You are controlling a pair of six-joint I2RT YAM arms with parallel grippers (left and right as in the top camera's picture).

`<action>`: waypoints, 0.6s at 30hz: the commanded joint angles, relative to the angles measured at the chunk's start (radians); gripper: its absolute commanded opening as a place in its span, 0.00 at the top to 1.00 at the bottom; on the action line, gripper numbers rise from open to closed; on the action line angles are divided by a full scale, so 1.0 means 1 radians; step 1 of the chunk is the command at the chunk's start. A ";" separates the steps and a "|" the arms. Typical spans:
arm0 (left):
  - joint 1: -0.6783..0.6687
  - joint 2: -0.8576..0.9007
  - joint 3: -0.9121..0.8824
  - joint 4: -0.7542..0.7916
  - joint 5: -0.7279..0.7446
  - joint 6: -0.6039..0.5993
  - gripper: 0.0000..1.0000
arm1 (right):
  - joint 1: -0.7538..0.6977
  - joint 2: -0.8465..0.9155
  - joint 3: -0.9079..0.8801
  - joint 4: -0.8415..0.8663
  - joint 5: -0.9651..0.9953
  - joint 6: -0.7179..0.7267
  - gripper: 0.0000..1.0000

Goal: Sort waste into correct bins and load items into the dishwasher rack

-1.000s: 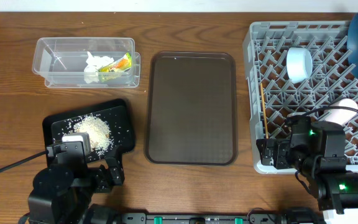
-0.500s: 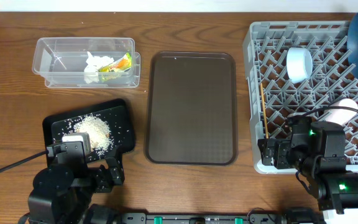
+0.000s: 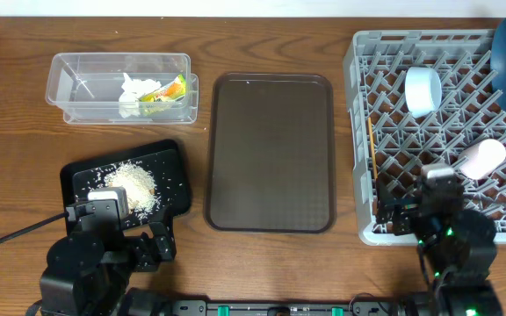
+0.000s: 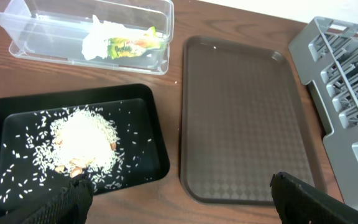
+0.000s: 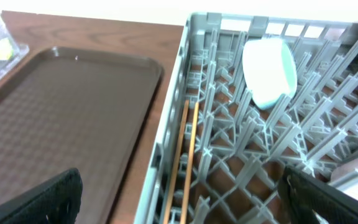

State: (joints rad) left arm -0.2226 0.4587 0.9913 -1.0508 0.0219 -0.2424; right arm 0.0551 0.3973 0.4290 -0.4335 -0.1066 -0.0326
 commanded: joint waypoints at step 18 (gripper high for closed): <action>0.003 -0.003 -0.006 -0.003 -0.011 -0.005 0.05 | -0.009 -0.393 -0.424 0.481 0.055 -0.029 0.01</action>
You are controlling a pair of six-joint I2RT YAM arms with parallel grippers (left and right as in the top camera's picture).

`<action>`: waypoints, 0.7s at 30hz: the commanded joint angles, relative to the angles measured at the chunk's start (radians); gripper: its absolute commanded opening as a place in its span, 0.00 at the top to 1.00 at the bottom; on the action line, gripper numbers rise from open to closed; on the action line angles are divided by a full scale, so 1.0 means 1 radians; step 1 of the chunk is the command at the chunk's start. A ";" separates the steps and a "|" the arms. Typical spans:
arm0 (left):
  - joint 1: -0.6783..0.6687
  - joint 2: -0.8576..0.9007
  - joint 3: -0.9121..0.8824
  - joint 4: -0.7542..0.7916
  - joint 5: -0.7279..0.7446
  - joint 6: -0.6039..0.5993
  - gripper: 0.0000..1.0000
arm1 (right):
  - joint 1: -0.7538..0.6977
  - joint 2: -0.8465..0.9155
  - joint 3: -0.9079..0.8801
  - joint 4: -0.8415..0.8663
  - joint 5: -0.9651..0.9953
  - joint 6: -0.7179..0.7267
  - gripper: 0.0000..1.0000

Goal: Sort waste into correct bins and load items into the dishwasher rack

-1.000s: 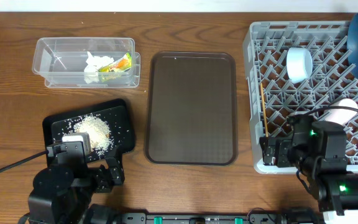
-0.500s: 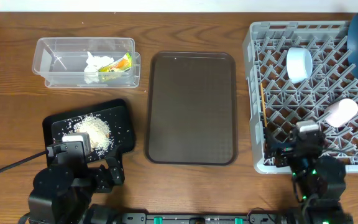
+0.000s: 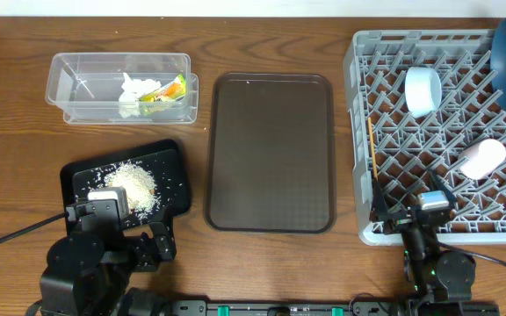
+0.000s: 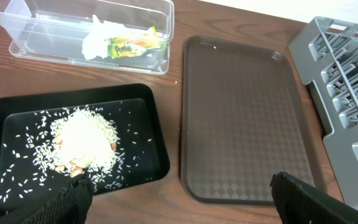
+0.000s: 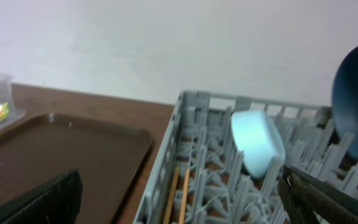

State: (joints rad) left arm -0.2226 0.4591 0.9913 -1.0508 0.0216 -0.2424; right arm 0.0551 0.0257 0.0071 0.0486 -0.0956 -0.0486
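Observation:
The grey dishwasher rack (image 3: 393, 140) at the right holds a light blue cup (image 3: 422, 90), a dark blue bowl, a pale cup (image 3: 481, 158) and a pair of chopsticks (image 3: 372, 162) along its left side. A clear bin (image 3: 77, 83) at the back left holds crumpled paper and a wrapper (image 4: 126, 45). Rice (image 4: 82, 140) is piled in the black tray (image 3: 172, 175). My left gripper (image 4: 182, 199) is open and empty over the table's front edge, between the black tray and the brown tray. My right gripper (image 5: 179, 199) is open and empty, low at the rack's near left corner.
An empty brown serving tray (image 3: 271, 151) lies in the middle of the table, between the black tray and the rack. Both arms sit at the front edge. The right wrist view looks level across the rack to a pale wall (image 5: 166, 43).
My right arm has drawn back from over the rack's front edge to the table's front edge, and its camera now looks level instead of down. The left arm has not moved.

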 commanded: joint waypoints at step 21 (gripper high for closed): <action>0.003 -0.003 -0.006 -0.003 -0.011 -0.005 0.05 | -0.008 -0.020 -0.002 -0.120 0.039 -0.009 0.01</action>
